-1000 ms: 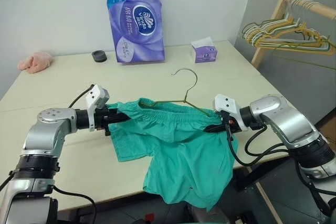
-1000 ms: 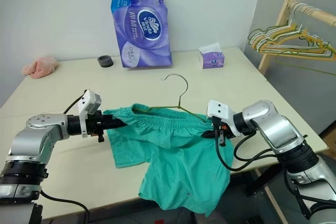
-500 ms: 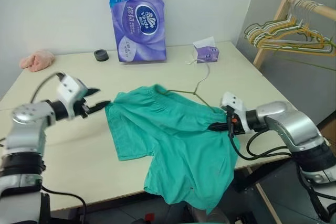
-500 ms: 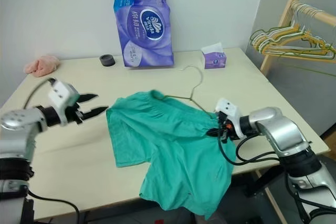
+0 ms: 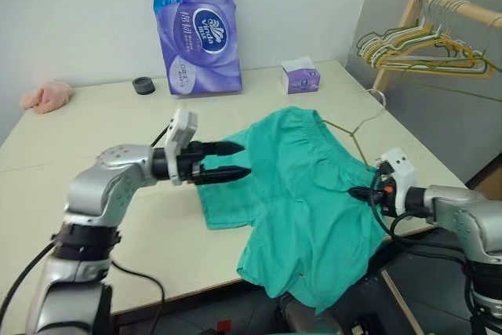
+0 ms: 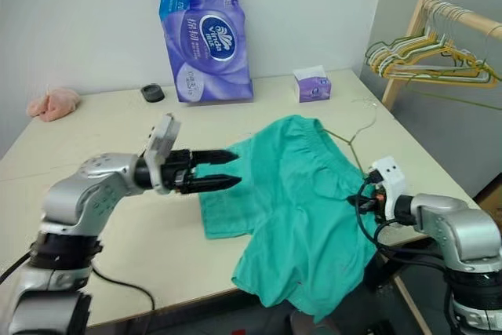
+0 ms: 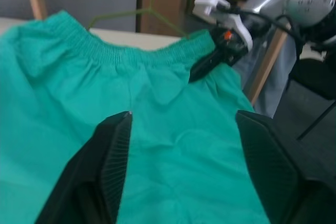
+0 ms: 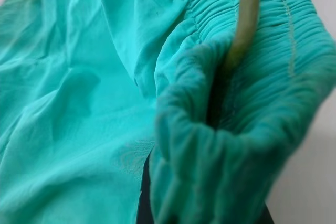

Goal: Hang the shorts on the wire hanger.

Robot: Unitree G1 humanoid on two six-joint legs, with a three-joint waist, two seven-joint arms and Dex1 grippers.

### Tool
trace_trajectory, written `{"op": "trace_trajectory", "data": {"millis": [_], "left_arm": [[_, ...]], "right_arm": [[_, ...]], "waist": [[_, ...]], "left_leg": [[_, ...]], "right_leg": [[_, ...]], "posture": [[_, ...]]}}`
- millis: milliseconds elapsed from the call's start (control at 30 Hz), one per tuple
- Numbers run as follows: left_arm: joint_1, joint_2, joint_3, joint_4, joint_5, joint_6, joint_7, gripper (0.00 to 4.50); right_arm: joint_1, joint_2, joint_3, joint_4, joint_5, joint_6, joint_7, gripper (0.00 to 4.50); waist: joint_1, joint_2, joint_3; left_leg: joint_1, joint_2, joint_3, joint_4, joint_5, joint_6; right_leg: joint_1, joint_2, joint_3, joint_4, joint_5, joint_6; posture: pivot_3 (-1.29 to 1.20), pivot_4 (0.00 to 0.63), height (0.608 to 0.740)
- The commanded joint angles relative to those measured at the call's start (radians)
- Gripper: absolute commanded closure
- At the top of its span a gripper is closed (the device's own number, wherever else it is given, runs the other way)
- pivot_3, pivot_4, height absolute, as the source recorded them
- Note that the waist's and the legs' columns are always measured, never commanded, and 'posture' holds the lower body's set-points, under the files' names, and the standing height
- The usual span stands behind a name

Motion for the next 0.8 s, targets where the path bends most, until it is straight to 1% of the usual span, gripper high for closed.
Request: {"op": "trace_trajectory", "data": {"millis": [33, 133, 200, 233, 333, 400, 467, 600, 700, 800], "left_arm": [[-0.066, -0.044, -0.066, 0.009, 0.081, -0.096, -0.007, 0.03], [-0.122, -0.101, -0.141, 0.027, 0.181, -0.192, 0.015, 0.03], [-0.146, -0.130, -0.175, 0.038, 0.238, -0.254, 0.024, 0.03], [-0.165, -0.162, -0.189, 0.048, 0.266, -0.285, 0.051, 0.03], [-0.240, -0.272, -0.236, 0.085, 0.316, -0.357, 0.080, 0.03], [-0.284, -0.323, -0.254, 0.112, 0.322, -0.356, 0.075, 0.03], [-0.321, -0.360, -0.265, 0.146, 0.335, -0.338, 0.084, 0.03], [-0.404, -0.429, -0.267, 0.209, 0.345, -0.306, 0.104, 0.03], [-0.460, -0.467, -0.251, 0.238, 0.337, -0.271, 0.115, 0.03], [-0.483, -0.479, -0.250, 0.250, 0.355, -0.282, 0.129, 0.03]], "right_arm": [[0.007, -0.029, -0.138, -0.091, 0.038, 0.134, -0.049, 4.50], [0.001, -0.051, -0.245, -0.121, 0.062, 0.265, -0.066, 4.50], [-0.004, -0.062, -0.295, -0.127, 0.069, 0.328, -0.074, 4.50], [0.000, -0.070, -0.338, -0.116, 0.088, 0.348, -0.079, 4.50], [0.036, -0.100, -0.480, -0.052, 0.150, 0.361, -0.139, 4.50], [0.028, -0.116, -0.544, -0.009, 0.176, 0.361, -0.201, 4.50], [-0.004, -0.135, -0.585, 0.032, 0.200, 0.361, -0.269, 4.50], [-0.148, -0.205, -0.608, 0.146, 0.196, 0.361, -0.393, 4.50], [-0.272, -0.268, -0.555, 0.224, 0.195, 0.361, -0.441, 4.50], [-0.405, -0.299, -0.483, 0.306, 0.155, 0.361, -0.474, 4.50]], "waist": [[-0.016, 0.003, 0.002], [-0.044, 0.006, 0.005], [-0.063, 0.006, 0.006], [-0.071, 0.006, 0.007], [-0.086, 0.007, 0.011], [-0.101, 0.007, 0.016], [-0.127, 0.009, 0.021], [-0.187, 0.013, 0.035], [-0.220, 0.015, 0.044], [-0.245, 0.017, 0.048]], "left_leg": [[0.000, 0.000, 0.000, -0.001, 0.000, 0.000], [0.000, -0.002, 0.002, -0.001, 0.000, 0.000], [0.000, -0.003, 0.003, -0.001, 0.000, 0.000], [0.000, -0.003, 0.003, -0.001, 0.000, 0.000], [0.000, -0.003, 0.003, -0.002, 0.000, 0.001], [-0.001, -0.003, 0.004, -0.003, -0.001, 0.002], [-0.002, -0.004, 0.008, -0.003, -0.003, 0.006], [0.002, -0.004, 0.013, -0.003, -0.006, 0.011], [0.003, -0.009, 0.015, -0.005, -0.010, 0.018], [0.005, -0.009, 0.017, -0.005, -0.012, 0.021]], "right_leg": [[0.000, 0.000, 0.000, -0.001, 0.000, 0.000], [0.000, -0.001, 0.004, -0.002, 0.000, 0.000], [0.000, -0.001, 0.005, -0.002, 0.000, 0.000], [0.000, -0.001, 0.005, -0.002, 0.000, 0.000], [0.001, -0.001, 0.004, -0.004, -0.001, 0.001], [0.001, -0.001, 0.005, -0.007, -0.001, 0.001], [0.003, -0.001, 0.007, -0.009, -0.001, 0.001], [0.005, -0.002, 0.013, -0.011, -0.002, 0.003], [0.005, -0.003, 0.019, -0.012, -0.004, 0.007], [0.005, -0.004, 0.023, -0.013, -0.005, 0.008]], "posture": [[-0.49, 0.065, 0.740], [-0.52, 0.078, 0.740], [-0.53, 0.081, 0.740], [-0.55, 0.088, 0.740], [-0.58, 0.098, 0.740], [-0.59, 0.104, 0.740], [-0.59, 0.109, 0.740], [-0.60, 0.117, 0.740], [-0.59, 0.122, 0.740], [-0.58, 0.126, 0.740]]}}
